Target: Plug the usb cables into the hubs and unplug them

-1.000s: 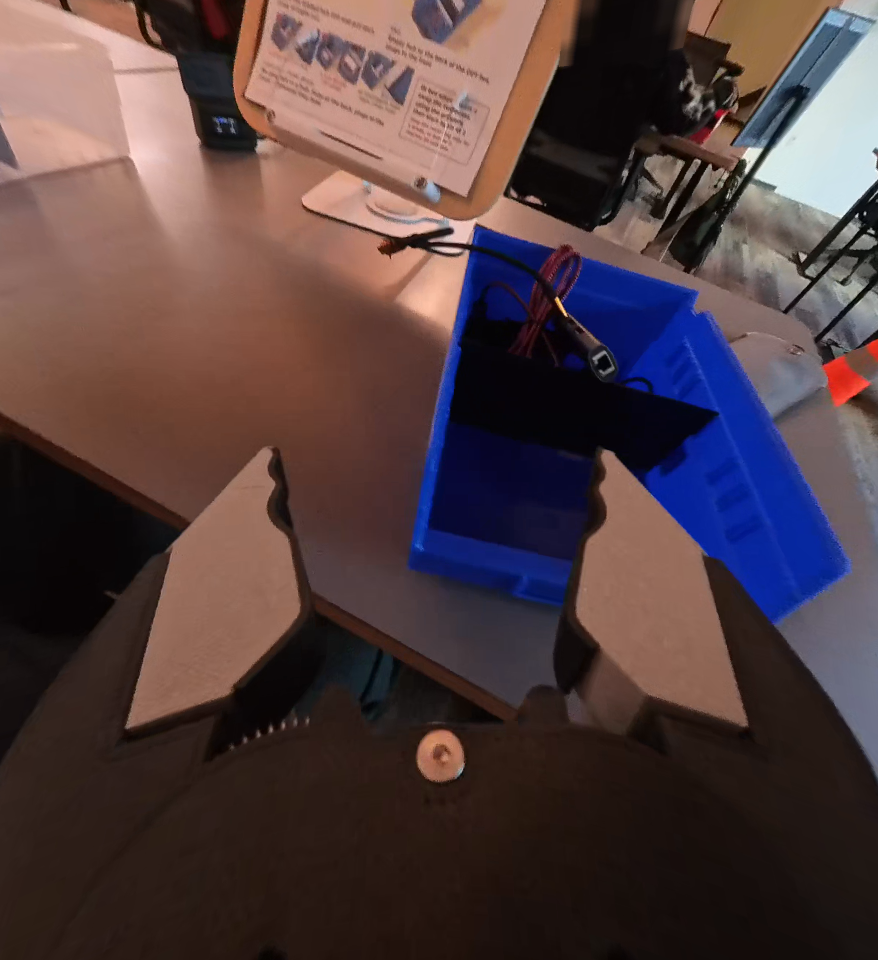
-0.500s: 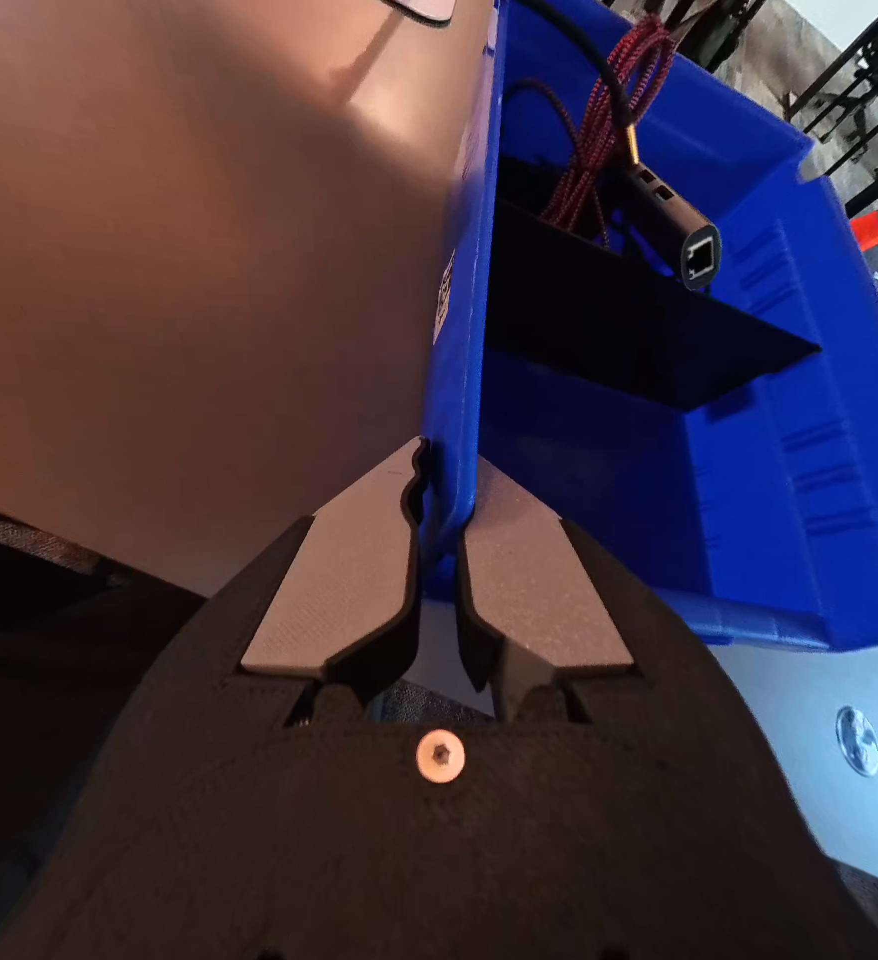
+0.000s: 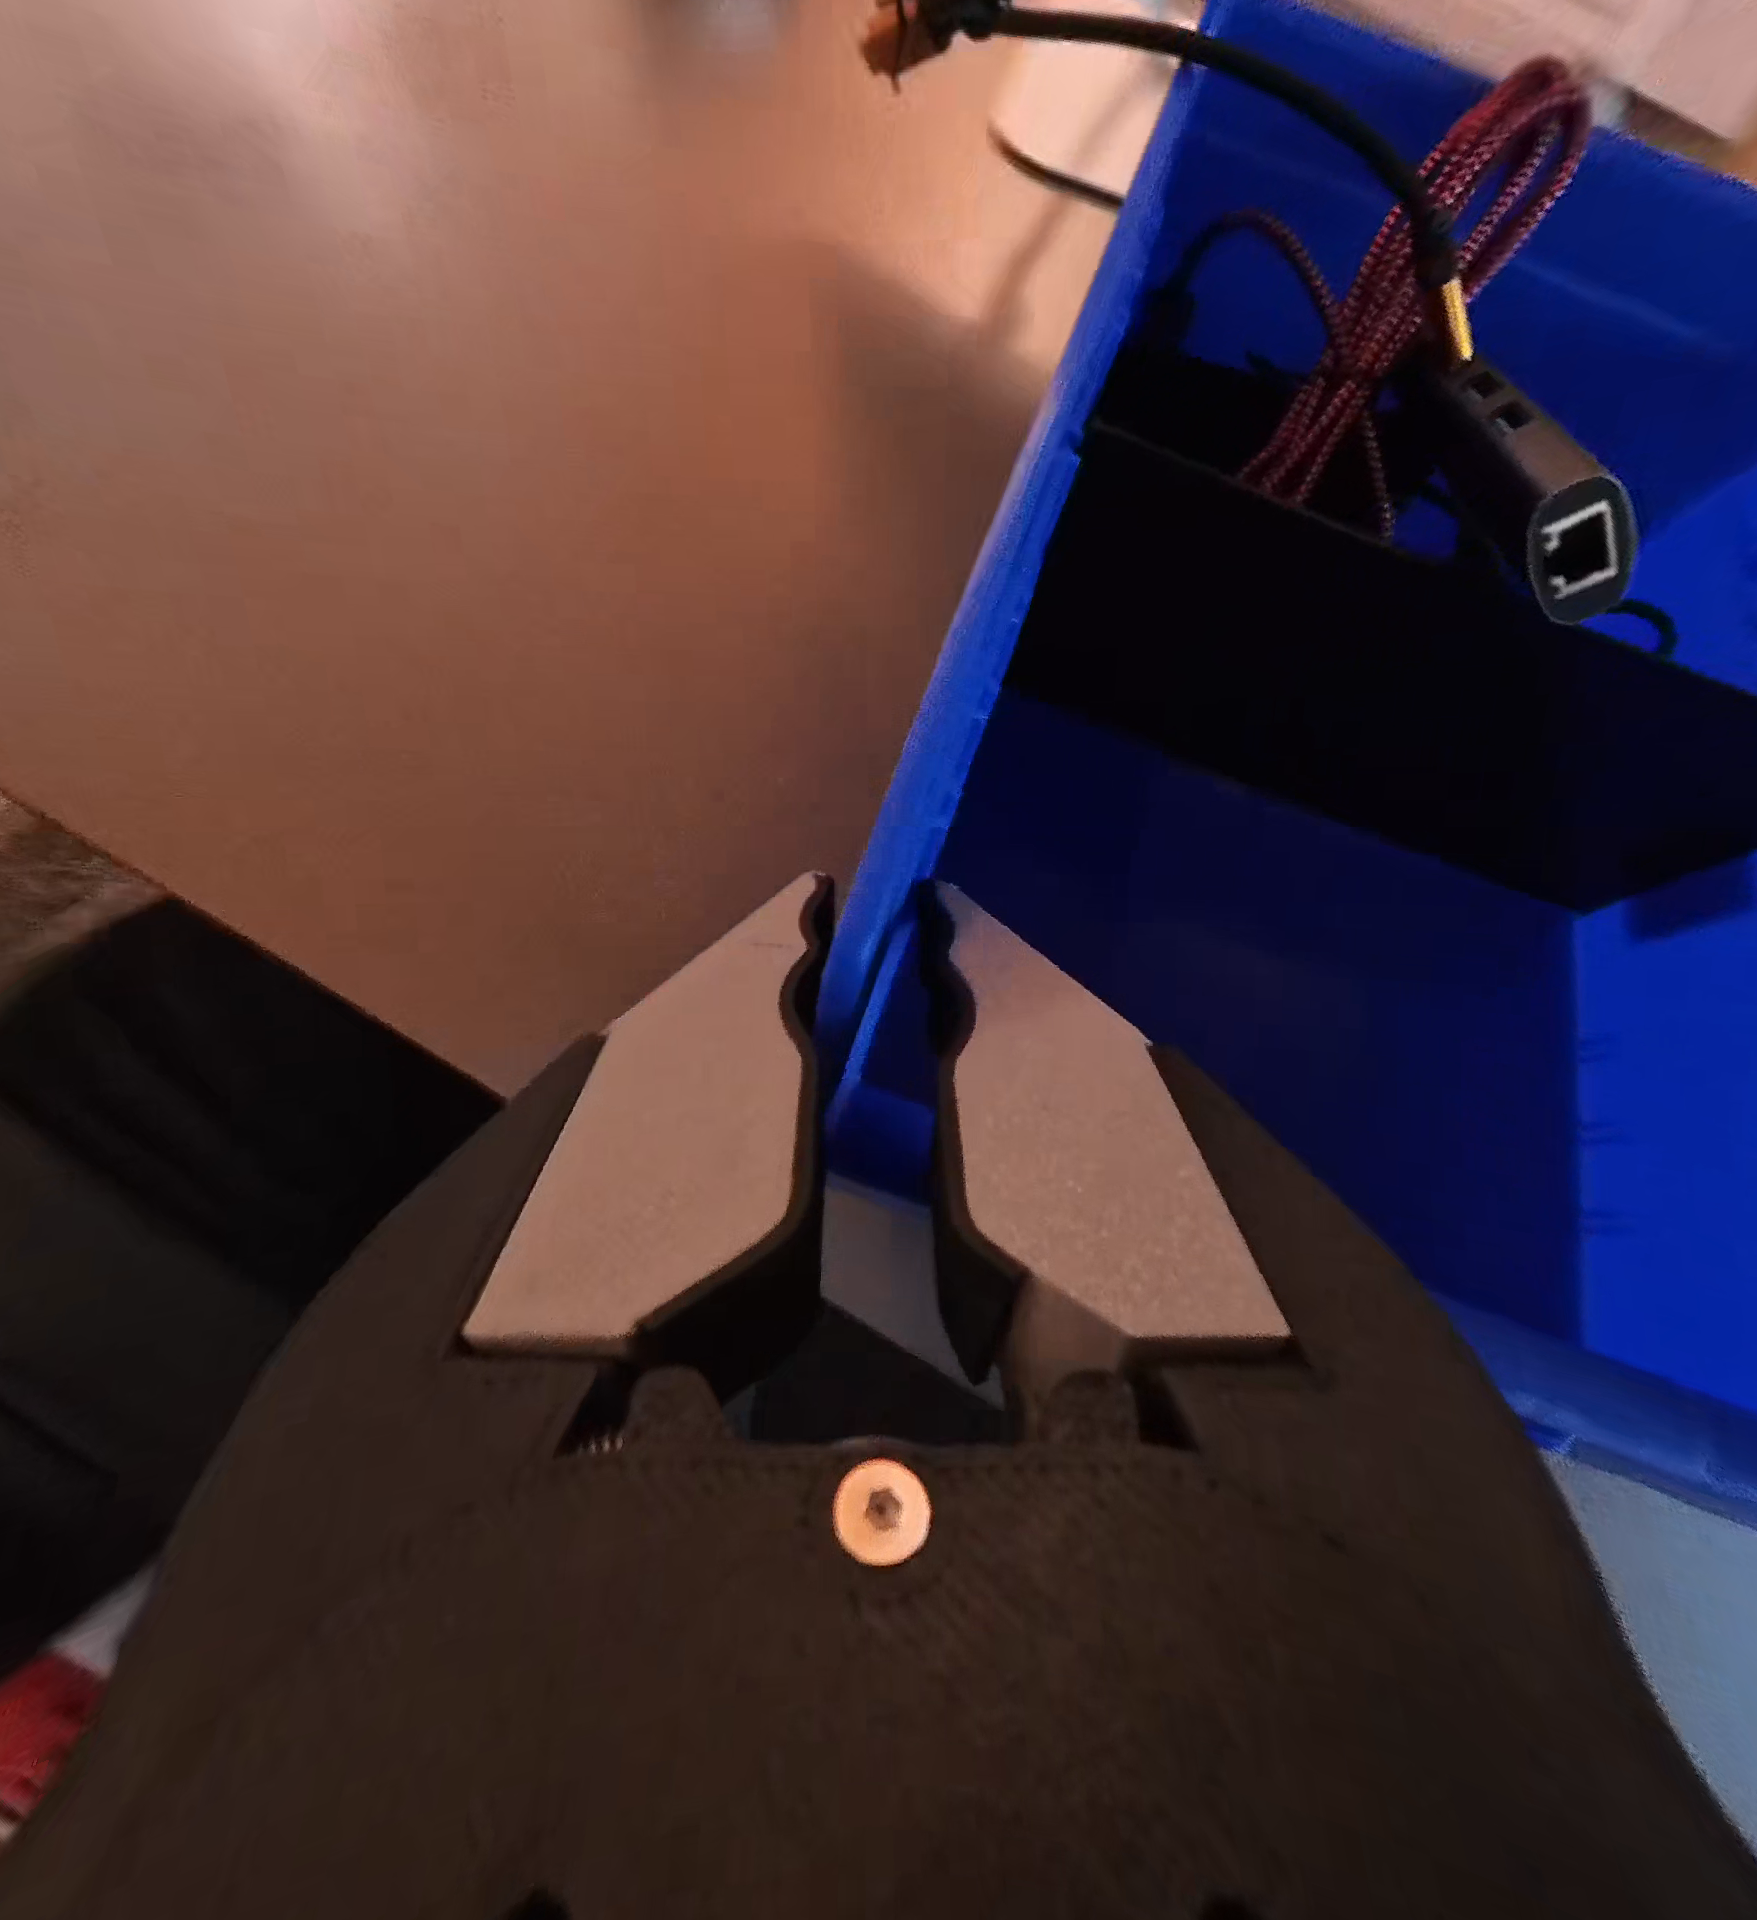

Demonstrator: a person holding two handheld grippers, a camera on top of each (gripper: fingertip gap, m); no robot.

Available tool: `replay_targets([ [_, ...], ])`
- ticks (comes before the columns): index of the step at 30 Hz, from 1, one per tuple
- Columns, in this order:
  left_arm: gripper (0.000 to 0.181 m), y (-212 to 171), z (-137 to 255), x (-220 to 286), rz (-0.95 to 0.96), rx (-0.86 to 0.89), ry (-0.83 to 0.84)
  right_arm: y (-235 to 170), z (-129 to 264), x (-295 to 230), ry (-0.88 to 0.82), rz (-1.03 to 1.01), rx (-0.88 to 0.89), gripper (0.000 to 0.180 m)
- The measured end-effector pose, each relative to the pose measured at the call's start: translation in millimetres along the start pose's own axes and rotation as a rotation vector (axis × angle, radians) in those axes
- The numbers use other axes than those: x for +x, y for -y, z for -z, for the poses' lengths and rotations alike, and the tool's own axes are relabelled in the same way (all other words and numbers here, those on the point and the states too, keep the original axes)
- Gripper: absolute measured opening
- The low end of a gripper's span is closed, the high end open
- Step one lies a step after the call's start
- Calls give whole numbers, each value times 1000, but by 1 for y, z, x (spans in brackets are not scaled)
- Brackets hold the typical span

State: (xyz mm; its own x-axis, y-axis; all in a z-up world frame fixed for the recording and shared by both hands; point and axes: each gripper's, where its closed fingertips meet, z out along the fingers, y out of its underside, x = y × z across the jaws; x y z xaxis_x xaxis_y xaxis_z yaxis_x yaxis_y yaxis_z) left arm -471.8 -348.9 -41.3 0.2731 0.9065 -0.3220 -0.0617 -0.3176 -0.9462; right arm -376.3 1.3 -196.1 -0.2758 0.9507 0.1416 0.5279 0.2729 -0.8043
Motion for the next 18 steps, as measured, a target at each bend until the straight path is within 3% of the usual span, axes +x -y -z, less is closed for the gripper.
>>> replay_targets([
  [4,5,25,18,2,8,84,1,52,-37,-106,169,-47,89,22],
  [10,5,45,32,-6,-3,192,56,122,-95,-269,326,120,143,40],
  [14,5,51,46,-18,-3,220,92,142,-64,-309,380,184,232,43],
  [18,4,59,52,-12,-45,239,77,137,-9,-290,480,225,319,50],
])
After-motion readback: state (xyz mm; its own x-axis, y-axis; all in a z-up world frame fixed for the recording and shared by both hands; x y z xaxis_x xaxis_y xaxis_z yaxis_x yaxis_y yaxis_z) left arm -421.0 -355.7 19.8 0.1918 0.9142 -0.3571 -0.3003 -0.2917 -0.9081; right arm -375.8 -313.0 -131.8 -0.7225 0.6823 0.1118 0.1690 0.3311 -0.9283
